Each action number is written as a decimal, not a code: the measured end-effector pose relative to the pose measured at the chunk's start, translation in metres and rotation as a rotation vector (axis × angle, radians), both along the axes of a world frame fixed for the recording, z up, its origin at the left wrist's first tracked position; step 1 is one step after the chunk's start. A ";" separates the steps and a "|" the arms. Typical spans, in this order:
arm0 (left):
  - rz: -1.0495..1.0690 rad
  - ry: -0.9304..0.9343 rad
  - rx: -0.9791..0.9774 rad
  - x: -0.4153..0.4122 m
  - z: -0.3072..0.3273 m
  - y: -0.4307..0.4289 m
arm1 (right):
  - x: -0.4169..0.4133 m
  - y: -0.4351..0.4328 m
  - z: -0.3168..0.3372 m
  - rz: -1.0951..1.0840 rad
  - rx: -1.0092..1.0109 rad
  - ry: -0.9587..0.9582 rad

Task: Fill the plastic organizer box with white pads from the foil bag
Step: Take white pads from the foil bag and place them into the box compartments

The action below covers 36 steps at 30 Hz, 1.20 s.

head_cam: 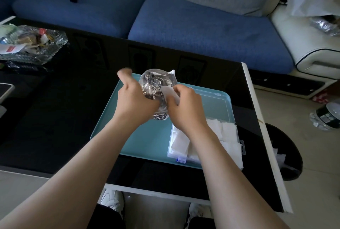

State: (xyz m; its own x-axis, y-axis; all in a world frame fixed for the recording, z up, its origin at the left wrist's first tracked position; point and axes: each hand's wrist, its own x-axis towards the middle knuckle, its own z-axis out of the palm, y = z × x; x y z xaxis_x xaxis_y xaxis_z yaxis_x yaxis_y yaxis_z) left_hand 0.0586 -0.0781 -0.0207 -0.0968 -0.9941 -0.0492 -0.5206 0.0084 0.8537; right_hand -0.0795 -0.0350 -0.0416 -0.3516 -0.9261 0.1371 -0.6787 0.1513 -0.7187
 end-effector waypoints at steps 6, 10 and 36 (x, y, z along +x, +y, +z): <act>0.027 0.028 0.154 0.001 -0.007 -0.010 | -0.003 0.001 0.002 -0.004 -0.050 0.035; 0.005 0.060 0.217 0.001 -0.015 -0.016 | -0.001 0.003 0.005 0.011 -0.095 0.051; 0.049 0.426 0.543 -0.006 0.014 -0.002 | -0.008 0.011 0.008 0.209 0.167 -0.071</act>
